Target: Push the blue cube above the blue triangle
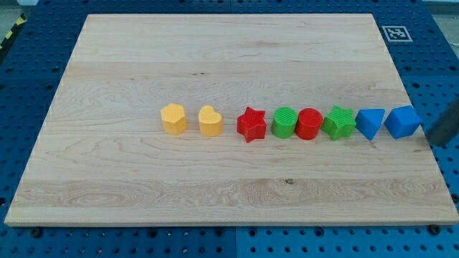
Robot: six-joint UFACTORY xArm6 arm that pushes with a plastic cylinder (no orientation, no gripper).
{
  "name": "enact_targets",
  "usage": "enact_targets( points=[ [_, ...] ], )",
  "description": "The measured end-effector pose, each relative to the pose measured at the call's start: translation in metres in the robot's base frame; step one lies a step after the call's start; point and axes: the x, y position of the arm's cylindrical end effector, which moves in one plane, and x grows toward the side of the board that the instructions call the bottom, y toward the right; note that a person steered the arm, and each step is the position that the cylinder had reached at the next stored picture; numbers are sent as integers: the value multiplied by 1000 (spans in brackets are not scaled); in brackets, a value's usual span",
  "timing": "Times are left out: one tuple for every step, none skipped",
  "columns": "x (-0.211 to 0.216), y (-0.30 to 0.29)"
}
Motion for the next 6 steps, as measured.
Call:
enact_targets(
  points=[
    [-1, -30],
    [-1, -49],
    [-5, -39],
    [-28, -37],
    [-60, -41],
    [-87, -56]
  ],
)
